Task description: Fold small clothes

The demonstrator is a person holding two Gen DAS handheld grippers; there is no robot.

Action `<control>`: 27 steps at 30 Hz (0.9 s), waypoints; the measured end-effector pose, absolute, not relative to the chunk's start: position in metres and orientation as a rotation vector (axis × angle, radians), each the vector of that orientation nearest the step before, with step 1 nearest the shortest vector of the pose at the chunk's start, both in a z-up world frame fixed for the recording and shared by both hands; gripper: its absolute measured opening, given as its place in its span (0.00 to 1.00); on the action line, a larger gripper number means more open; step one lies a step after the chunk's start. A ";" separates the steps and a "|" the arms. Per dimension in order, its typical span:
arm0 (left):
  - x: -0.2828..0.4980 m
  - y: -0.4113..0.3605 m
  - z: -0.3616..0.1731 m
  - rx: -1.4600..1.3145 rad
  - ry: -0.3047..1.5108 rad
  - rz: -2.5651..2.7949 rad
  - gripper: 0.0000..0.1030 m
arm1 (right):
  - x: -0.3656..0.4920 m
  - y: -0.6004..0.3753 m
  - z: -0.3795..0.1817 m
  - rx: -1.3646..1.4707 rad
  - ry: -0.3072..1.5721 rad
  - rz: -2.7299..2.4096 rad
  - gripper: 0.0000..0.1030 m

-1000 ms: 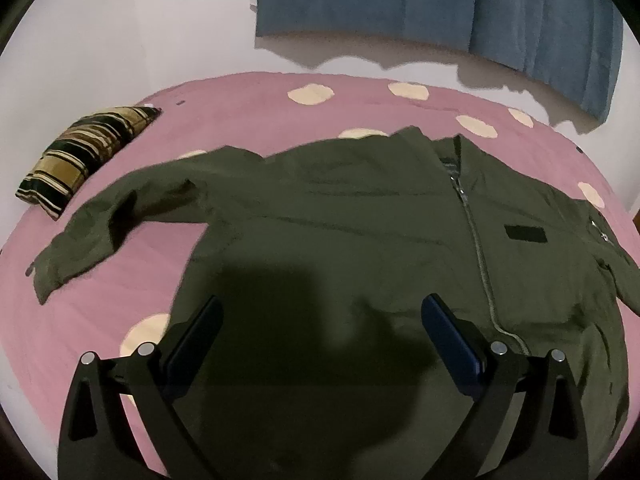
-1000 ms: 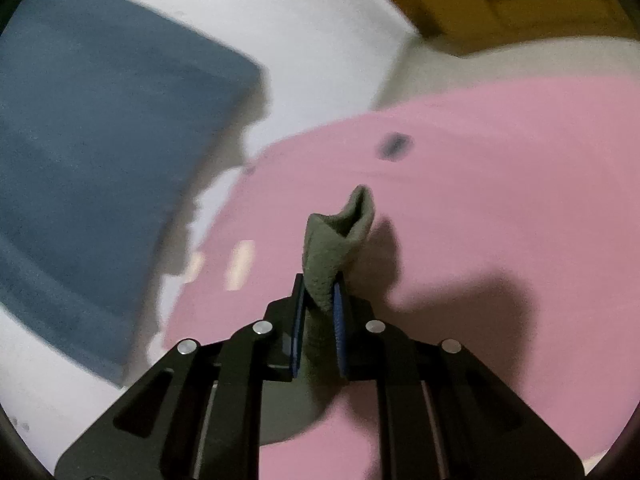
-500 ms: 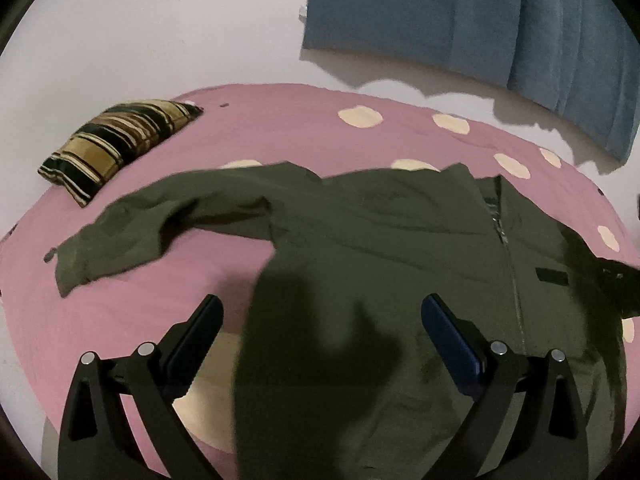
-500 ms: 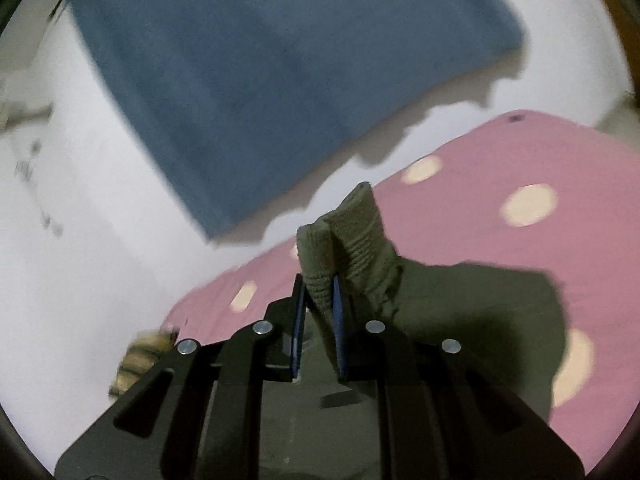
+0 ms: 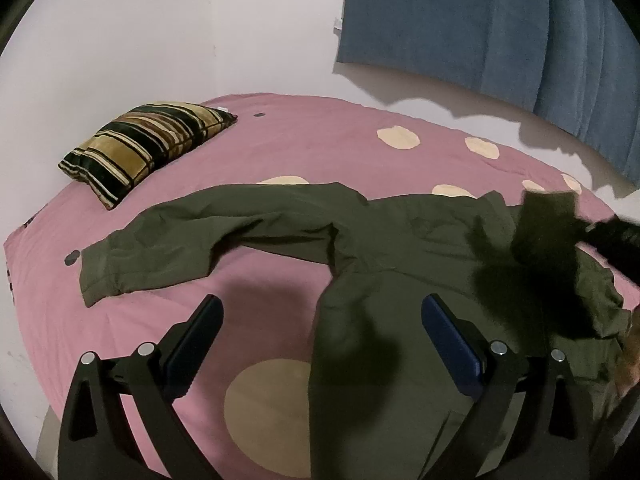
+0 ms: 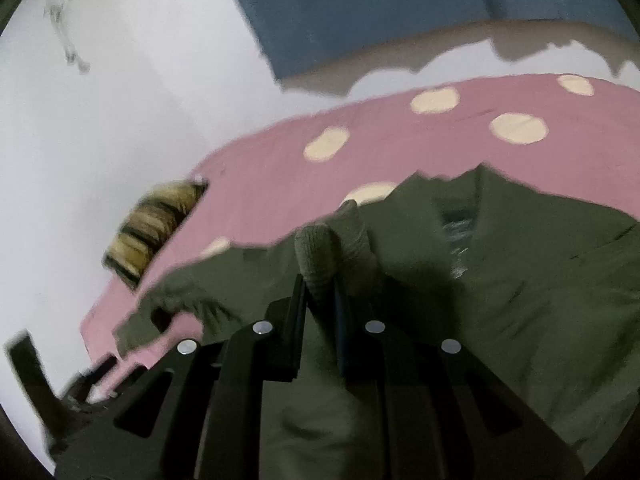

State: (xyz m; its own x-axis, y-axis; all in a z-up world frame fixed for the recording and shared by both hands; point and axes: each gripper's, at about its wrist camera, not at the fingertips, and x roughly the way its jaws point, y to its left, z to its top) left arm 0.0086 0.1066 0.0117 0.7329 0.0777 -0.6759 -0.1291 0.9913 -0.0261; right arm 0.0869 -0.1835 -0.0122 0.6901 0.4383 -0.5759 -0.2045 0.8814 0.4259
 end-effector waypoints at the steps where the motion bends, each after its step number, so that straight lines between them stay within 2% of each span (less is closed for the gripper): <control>1: 0.009 0.107 0.011 -0.076 0.743 0.110 0.96 | 0.088 -0.175 -0.016 0.335 0.741 0.373 0.13; 4: 0.010 0.105 0.009 -0.073 0.750 0.103 0.96 | 0.099 -0.146 -0.034 0.280 0.809 0.394 0.14; 7: 0.009 0.102 0.007 -0.067 0.755 0.093 0.96 | 0.104 -0.127 -0.050 0.227 0.884 0.427 0.20; 9: 0.010 0.099 0.004 -0.059 0.762 0.088 0.96 | 0.103 -0.123 -0.059 0.238 0.942 0.469 0.32; 13: 0.010 0.096 0.002 -0.048 0.765 0.076 0.96 | 0.086 -0.145 -0.051 0.285 0.929 0.535 0.42; 15: 0.010 0.096 0.002 -0.049 0.765 0.069 0.96 | 0.070 -0.182 -0.033 0.303 0.869 0.504 0.53; 18: 0.011 0.096 -0.001 -0.061 0.773 0.059 0.96 | 0.042 -0.265 -0.016 0.357 0.779 0.376 0.61; 22: 0.013 0.088 -0.006 -0.072 0.798 0.041 0.96 | 0.008 -0.404 -0.032 0.494 0.755 0.046 0.62; 27: 0.015 0.069 -0.010 -0.039 0.812 0.026 0.96 | 0.002 -0.480 -0.085 0.767 0.831 0.074 0.62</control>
State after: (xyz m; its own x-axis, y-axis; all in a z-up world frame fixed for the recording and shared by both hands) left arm 0.0147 0.0690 -0.0100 0.6875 0.0087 -0.7261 -0.0385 0.9990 -0.0244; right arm 0.0025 -0.4800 -0.0846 0.6877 0.3449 -0.6389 0.2270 0.7338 0.6404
